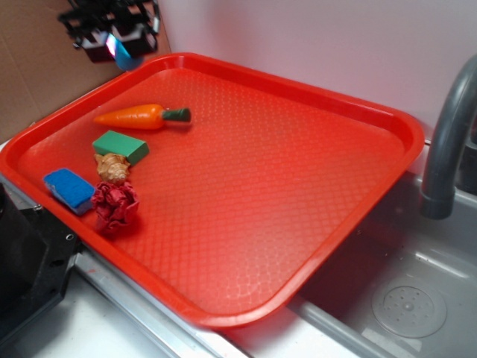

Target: Grab the blue ball.

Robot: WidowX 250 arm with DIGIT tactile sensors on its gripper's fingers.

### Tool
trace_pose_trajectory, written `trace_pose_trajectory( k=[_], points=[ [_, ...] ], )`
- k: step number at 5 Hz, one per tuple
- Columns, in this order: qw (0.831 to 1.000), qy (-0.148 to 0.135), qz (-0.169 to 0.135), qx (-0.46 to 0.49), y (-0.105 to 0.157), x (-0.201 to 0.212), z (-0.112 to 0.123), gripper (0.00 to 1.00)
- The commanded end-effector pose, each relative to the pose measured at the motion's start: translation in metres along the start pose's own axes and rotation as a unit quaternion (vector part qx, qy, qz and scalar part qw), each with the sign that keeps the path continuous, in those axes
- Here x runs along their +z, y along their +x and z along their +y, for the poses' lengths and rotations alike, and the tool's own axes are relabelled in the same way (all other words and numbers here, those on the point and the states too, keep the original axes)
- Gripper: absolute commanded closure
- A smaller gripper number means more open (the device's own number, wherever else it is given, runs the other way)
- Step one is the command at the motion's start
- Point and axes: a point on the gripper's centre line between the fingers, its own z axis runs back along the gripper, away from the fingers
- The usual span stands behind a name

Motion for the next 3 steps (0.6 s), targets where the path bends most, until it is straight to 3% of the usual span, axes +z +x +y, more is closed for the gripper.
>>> trace_pose_trajectory(
  k=[1, 2, 3],
  points=[
    [0.992, -0.089, 0.032, -0.086, -0.007, 0.063, -0.014, 1.00],
    [0.986, -0.102, 0.065, -0.112, -0.011, 0.067, -0.028, 1.00],
    [0.976, -0.105, 0.138, -0.128, -0.017, 0.068, -0.042, 1.00]
  ],
)
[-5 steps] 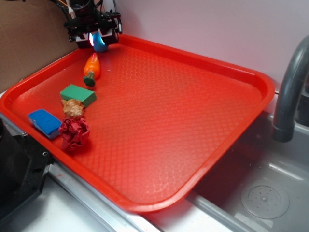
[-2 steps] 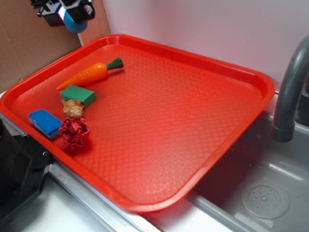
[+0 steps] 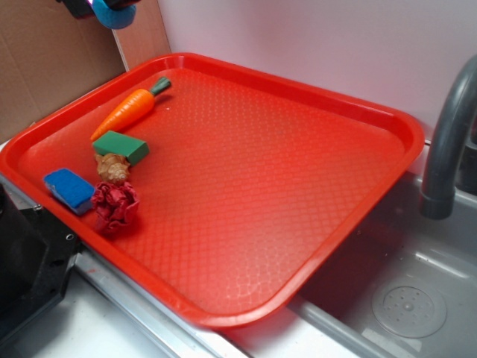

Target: Grab the blue ball.

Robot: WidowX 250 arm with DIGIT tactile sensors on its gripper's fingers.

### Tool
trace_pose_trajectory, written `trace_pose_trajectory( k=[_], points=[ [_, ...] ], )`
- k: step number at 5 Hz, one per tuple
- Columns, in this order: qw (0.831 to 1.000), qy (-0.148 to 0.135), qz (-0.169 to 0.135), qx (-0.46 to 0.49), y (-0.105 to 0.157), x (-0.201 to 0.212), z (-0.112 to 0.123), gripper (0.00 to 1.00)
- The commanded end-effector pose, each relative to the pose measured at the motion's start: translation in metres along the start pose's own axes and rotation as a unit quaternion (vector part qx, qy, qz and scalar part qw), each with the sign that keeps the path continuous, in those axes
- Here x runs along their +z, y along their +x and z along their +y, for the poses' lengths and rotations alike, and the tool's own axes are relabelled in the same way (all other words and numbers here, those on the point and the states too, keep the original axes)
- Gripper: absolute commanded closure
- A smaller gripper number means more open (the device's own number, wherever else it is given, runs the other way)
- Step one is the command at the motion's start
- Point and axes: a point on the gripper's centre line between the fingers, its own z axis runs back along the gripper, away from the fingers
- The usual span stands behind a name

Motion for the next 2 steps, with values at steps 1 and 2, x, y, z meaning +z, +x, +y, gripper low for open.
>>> trace_pose_trajectory(
  k=[1, 2],
  points=[
    [0.997, 0.006, 0.074, -0.020, -0.0037, 0.0213, -0.0132, 1.00],
    [0.997, 0.021, 0.073, -0.013, -0.0024, 0.0173, -0.0128, 1.00]
  ],
)
